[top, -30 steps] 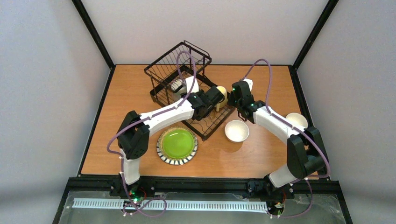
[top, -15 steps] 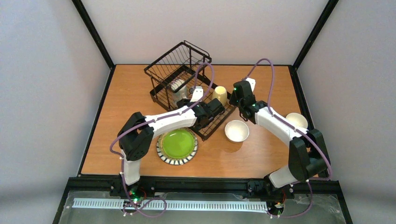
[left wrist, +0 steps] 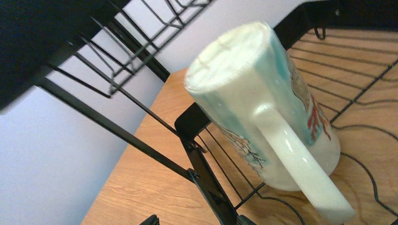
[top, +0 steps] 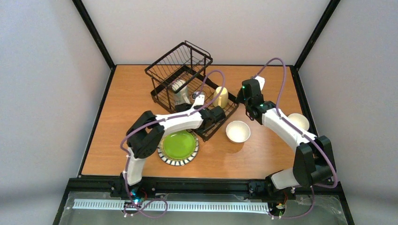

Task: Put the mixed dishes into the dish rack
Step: Move the cup from the dish rack.

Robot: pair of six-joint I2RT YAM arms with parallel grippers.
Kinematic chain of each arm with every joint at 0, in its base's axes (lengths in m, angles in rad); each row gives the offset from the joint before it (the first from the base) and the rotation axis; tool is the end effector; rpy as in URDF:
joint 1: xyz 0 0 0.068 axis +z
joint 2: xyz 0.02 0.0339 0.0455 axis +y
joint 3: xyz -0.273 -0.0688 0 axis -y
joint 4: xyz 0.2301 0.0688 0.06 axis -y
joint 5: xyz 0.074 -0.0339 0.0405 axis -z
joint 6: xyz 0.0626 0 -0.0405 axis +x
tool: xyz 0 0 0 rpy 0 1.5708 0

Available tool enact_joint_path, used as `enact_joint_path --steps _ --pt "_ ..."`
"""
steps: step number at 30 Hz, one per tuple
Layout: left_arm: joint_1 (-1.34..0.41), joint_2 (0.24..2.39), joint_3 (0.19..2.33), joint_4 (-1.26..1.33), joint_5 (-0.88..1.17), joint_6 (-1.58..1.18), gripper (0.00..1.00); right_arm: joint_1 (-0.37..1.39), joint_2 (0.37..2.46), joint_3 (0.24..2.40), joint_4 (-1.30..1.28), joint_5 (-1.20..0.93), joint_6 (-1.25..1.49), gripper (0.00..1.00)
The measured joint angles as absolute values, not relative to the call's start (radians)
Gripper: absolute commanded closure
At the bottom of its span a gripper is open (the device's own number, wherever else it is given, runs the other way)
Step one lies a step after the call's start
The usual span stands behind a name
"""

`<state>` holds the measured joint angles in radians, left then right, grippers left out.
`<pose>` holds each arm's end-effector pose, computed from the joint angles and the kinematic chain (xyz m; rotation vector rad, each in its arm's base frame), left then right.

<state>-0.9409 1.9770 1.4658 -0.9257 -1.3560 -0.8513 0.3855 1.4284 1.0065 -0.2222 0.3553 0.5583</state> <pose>0.2671 -0.2626 0.2175 -0.0171 1.8647 0.8393 0.3064 0.1008 0.2646 0.3801 2.1389 0.1454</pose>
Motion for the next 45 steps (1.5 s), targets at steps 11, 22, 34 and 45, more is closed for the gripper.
enact_joint_path --steps 11,22,34,45 --pt "-0.965 2.200 1.641 -1.285 -1.428 -1.036 0.06 0.373 1.403 0.997 -0.222 0.351 0.558 0.27" --pt "-0.974 2.230 1.681 -1.385 -1.481 -1.050 0.05 0.373 1.382 0.993 -0.225 0.352 0.559 0.27" --pt "-0.974 2.257 1.758 -1.394 -1.526 -0.997 0.00 0.372 1.369 0.993 -0.225 0.352 0.559 0.27" --pt "-0.975 2.243 1.763 -1.394 -1.506 -0.935 0.00 0.371 1.363 0.993 -0.226 0.355 0.558 0.27"
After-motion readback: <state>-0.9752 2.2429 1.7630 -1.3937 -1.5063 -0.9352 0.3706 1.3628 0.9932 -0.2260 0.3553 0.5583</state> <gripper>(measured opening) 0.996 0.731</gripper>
